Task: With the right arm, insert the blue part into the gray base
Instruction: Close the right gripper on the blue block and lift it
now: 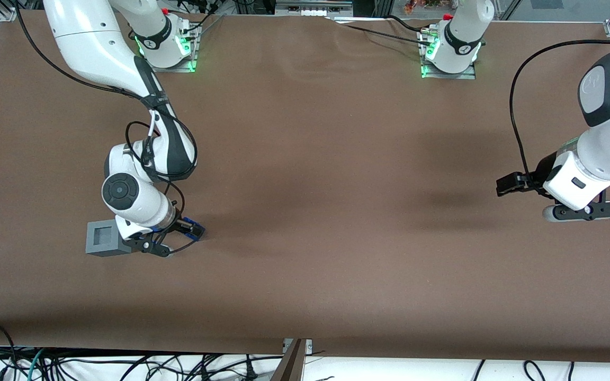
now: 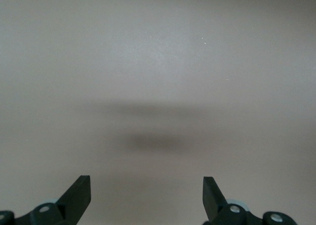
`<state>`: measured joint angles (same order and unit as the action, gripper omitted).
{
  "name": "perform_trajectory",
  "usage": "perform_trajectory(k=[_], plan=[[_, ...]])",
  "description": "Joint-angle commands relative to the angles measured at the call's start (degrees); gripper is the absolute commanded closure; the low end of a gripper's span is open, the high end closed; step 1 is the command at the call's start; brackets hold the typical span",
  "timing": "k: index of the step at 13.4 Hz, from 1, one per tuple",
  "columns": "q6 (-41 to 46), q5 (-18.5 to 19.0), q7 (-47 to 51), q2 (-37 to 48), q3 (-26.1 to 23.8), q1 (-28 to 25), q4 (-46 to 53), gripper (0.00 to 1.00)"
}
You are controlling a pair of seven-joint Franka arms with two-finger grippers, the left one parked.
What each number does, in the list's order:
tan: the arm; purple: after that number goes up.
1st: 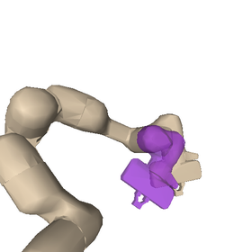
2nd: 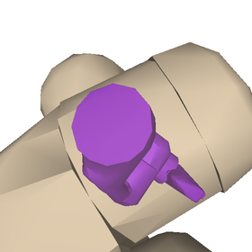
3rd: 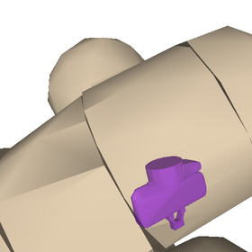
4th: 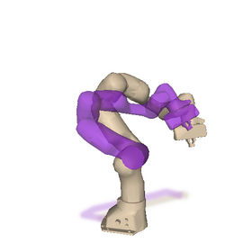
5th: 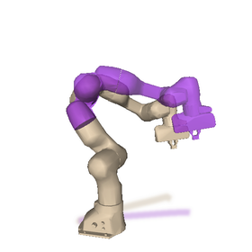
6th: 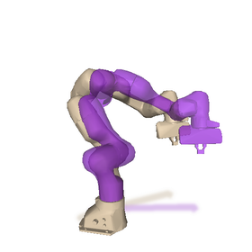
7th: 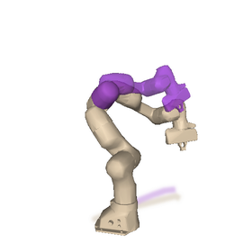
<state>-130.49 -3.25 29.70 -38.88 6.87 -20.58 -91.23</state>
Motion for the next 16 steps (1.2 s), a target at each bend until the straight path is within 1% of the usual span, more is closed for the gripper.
perform_trajectory(k=[1,10,11,12,13,14,15,16], plan=[[-0.3,-0.5,1.8,-1.0,0.2,-0.2,1.1,0.01],[-0.3,-0.6,6.8,-1.2,0.1,-0.2,1.3,0.02],[-0.3,-0.6,6.9,-1.2,0.1,-0.3,1.3,0.15],[-0.3,-0.6,6.9,-1.2,0.1,-0.3,1.1,0.33],[-0.3,-0.6,6.9,-1.2,0.1,-0.3,1.3,0.49],[-0.3,-0.6,6.7,-1.2,0.1,-0.3,1.3,0.6],[-0.3,-0.6,6.4,-1.2,0.1,-0.3,1.3,0.63],[-0.3,-0.4,6.1,-1.2,0.1,-0.3,1.4,0.63]])
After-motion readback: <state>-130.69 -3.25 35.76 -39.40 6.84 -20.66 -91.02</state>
